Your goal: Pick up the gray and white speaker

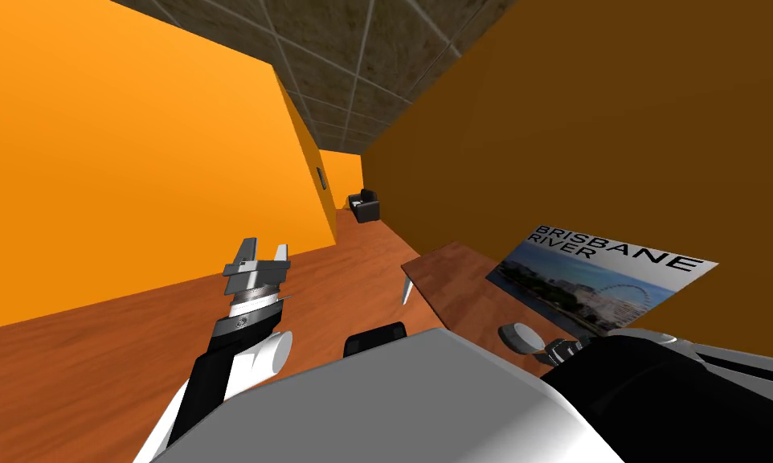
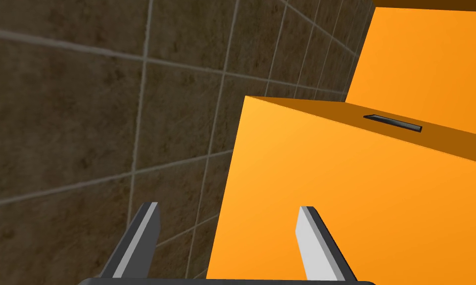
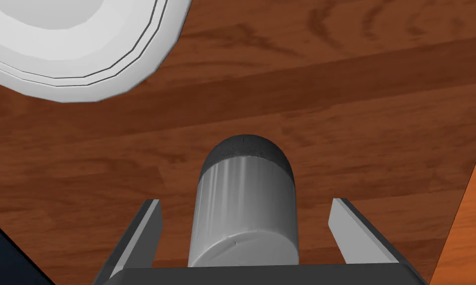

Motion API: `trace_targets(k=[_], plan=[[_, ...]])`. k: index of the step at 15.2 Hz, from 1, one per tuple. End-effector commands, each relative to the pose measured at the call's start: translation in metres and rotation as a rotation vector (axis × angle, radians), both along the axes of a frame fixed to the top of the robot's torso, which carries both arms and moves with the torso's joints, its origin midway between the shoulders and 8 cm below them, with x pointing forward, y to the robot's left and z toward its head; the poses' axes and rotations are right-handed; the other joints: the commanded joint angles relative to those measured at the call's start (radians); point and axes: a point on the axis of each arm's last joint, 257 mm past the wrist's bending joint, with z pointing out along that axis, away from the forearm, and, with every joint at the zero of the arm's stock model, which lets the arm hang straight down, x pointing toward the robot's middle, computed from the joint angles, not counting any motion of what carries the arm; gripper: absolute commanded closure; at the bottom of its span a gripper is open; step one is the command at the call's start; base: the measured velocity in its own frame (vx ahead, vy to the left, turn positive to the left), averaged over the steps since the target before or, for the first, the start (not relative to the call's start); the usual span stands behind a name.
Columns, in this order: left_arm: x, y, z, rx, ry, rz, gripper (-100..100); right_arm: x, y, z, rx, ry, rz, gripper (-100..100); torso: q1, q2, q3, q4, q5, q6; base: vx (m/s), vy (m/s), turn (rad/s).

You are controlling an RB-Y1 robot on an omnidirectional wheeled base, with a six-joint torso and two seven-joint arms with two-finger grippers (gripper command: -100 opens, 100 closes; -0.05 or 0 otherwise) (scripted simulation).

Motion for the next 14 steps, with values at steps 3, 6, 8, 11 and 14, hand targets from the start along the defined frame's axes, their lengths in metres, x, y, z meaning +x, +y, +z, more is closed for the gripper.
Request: trace_targets(k=[3, 6, 8, 11, 14], plan=[[0.000, 0.000, 0.000, 0.000, 0.000, 0.000, 0, -0.005, 0.006, -0.016, -0.001, -0.002, -0.010, -100, -0.002, 0.003, 0.001, 0.000, -0.001, 0.001, 0.025, -0.011, 0.057], [0.000, 0.000, 0.000, 0.000, 0.000, 0.000, 0, -0.008, 0.011, -0.024, 0.000, -0.005, -0.014, -100, -0.007, 0.006, 0.003, 0.001, -0.002, 0.002, -0.013, -0.062, 0.045], [0.000, 0.000, 0.000, 0.000, 0.000, 0.000, 0, -0.005, 0.010, -0.022, -0.001, -0.005, -0.014, 100, -0.006, 0.007, 0.004, 0.001, -0.002, 0.002, -0.006, -0.018, 0.003], [0.000, 0.000, 0.000, 0.000, 0.000, 0.000, 0, -0.005, 0.011, -0.022, 0.002, -0.005, -0.014, 100, -0.005, 0.006, 0.004, 0.001, -0.002, 0.001, 0.000, 0.000, 0.000], [0.000, 0.000, 0.000, 0.000, 0.000, 0.000, 0, -0.002, 0.000, -0.004, -0.003, 0.001, -0.003, 100, -0.004, 0.006, 0.003, 0.001, 0.000, 0.002, 0.004, 0.033, -0.047]])
